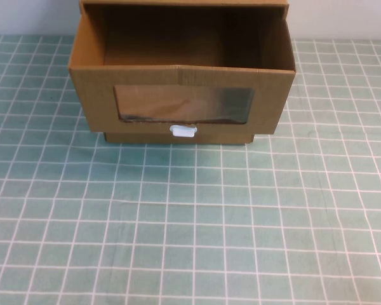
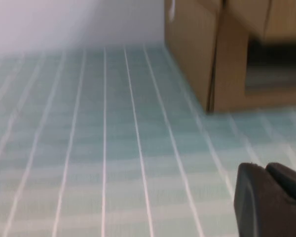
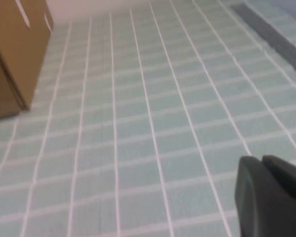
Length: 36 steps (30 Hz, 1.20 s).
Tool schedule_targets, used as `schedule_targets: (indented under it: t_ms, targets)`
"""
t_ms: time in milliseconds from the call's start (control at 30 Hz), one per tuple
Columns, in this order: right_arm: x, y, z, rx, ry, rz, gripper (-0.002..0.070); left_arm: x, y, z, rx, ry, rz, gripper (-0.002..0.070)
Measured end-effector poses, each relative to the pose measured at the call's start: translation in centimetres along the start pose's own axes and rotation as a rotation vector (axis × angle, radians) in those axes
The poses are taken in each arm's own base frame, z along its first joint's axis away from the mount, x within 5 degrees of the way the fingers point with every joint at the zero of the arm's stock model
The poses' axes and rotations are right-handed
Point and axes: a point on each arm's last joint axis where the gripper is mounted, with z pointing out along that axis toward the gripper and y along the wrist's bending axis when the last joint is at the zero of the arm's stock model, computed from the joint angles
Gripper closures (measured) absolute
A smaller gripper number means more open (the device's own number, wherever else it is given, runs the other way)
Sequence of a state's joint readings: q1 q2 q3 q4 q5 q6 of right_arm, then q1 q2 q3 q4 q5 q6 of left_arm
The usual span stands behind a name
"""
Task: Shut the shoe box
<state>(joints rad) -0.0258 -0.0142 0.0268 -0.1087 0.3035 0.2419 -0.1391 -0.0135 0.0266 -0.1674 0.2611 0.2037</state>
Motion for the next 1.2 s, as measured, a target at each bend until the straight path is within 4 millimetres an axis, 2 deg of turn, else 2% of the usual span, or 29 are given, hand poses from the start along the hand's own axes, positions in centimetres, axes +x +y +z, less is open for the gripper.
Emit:
schedule_targets:
  t_ms: [167,333,533,767,867,1000,1200]
  targets:
    - [-2.8,0.7,-0.5,-0.076,-0.309,0.000,0.0690,-2.5,0.5,-0.4,-0.041,-0.284,-0.131,0.0678]
    - [-6.0,1.5,-2.4,-0.178,-0.721,0.000,0.0690,-5.2,1.3,-1.7,-0.065,-0.624,-0.290,0.0678]
    - [-7.9,1.9,-4.9,-0.261,-1.061,0.002,0.0690,-6.5,1.8,-2.9,-0.085,-0.827,-0.316,0.0678]
    - [-8.8,2.0,-6.7,-0.316,-1.258,0.037,0.0690,-7.7,2.3,-4.9,-0.067,-1.100,-0.419,0.0678]
    - [-10.5,2.1,-7.8,-0.342,-1.283,0.090,0.0690,-8.8,2.7,-5.8,-0.054,-1.173,-0.487,0.0678]
    - [-13.9,2.4,-9.8,-0.359,-1.275,0.131,0.0690,-12.4,2.8,-8.1,-0.014,-1.248,-0.537,0.0678]
    - [-19.1,2.9,-15.3,-0.327,-1.439,0.061,0.0690,-17.7,2.5,-12.1,-0.005,-1.310,-0.456,0.0678]
